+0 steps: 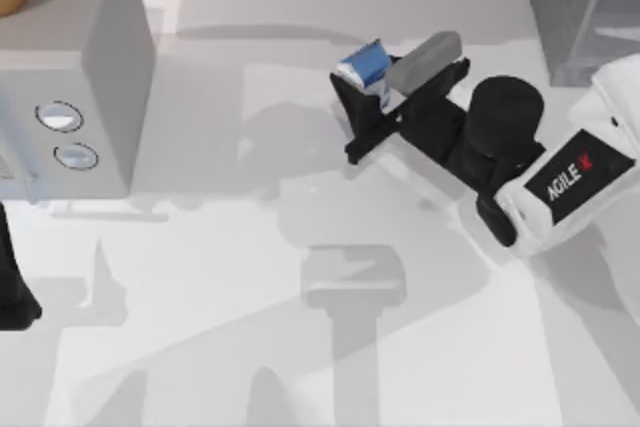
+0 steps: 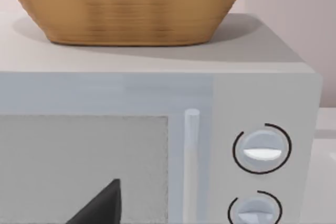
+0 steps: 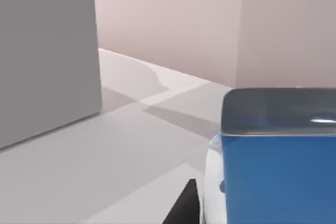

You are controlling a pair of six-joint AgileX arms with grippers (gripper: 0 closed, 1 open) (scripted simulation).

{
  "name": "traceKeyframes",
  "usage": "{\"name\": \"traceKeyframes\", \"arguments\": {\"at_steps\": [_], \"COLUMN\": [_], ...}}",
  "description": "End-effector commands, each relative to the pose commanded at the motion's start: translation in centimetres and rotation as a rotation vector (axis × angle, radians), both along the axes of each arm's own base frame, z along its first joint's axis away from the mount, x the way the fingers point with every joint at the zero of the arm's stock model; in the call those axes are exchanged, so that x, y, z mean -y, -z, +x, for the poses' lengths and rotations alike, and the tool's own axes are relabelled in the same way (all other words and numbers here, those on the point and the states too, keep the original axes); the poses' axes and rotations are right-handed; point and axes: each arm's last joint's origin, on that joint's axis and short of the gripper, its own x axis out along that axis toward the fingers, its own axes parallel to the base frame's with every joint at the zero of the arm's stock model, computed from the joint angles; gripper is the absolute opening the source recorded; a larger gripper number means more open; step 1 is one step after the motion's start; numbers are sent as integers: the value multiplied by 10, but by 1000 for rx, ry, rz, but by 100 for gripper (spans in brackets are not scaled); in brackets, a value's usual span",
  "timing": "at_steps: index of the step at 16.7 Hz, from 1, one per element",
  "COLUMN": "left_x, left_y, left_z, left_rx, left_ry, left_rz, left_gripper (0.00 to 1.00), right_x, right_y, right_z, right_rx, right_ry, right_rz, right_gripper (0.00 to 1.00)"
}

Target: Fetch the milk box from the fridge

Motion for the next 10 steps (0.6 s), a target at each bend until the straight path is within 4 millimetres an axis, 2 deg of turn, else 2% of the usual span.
{"name": "traceKeyframes", "arguments": {"at_steps": [10], "left_x": [0], "left_y": [0], "left_z": [0], "left_rx": [0], "left_ry": [0], "left_rz": [0], "left_gripper": [100], "right_x": [0], "right_y": [0], "right_z": [0], "right_rx": [0], "right_ry": [0], "right_rz": [0], "right_gripper": [90]}}
